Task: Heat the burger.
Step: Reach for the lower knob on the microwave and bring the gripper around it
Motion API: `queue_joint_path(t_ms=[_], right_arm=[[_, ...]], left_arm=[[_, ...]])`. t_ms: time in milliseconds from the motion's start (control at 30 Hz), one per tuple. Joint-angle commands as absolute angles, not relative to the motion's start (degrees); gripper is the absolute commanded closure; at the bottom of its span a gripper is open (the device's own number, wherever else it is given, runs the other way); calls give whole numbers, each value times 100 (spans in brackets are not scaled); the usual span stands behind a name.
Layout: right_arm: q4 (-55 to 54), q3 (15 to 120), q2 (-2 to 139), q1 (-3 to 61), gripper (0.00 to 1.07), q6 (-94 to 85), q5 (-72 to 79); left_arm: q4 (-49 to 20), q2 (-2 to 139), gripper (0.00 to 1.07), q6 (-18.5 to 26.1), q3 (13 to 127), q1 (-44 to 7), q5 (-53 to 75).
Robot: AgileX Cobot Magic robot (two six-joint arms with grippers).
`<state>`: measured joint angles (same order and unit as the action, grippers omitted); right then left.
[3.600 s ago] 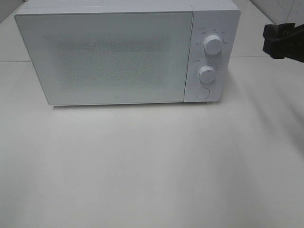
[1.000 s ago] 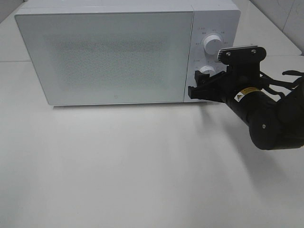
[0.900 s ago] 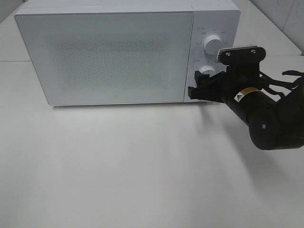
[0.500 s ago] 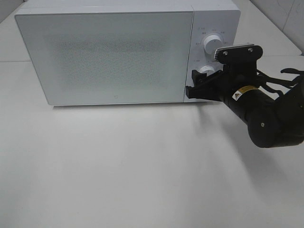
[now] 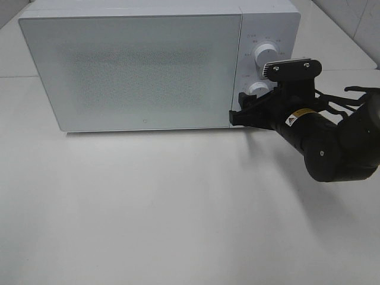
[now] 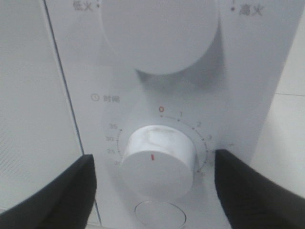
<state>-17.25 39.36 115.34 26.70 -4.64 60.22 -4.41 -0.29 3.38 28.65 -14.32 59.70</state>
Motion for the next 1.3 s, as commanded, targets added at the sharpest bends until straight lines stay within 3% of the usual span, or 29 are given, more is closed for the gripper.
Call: queue_joint_path(t_ms=[33, 267, 300, 367, 400, 467, 500, 867, 1300], right_arm=[[-1650, 4011, 11516, 2659, 50, -521, 6251], [-1621, 4011, 11516, 2659, 66, -435, 6285], [-1621, 4011, 11516, 2659, 76, -435, 6285], [-1621, 4011, 11516, 2659, 82, -435, 6285], [-1621, 4011, 11516, 2659, 92, -435, 6262], [-1621, 4011, 11516, 2659, 97, -435, 6245], [-1621, 4011, 11516, 2659, 107, -430, 6199], [-1627, 4011, 11516, 2659, 107, 676, 6182], [-1346, 4011, 11516, 2659, 107, 5667, 6337]], left_arm=[[-498, -120, 106, 327, 2853, -1415, 5913], [-498, -120, 106, 327, 2853, -1415, 5913], [-498, -120, 106, 327, 2853, -1415, 5913], [-498, -120, 106, 327, 2853, -1415, 5913], [-498, -120, 106, 327, 2853, -1415, 5913], [-498, -120, 106, 327, 2853, -1415, 5913], [-498, -120, 106, 327, 2853, -1415, 5913], [-498, -120, 106, 327, 2853, -1415, 5913], [-498, -120, 106, 327, 2853, -1415, 5913]])
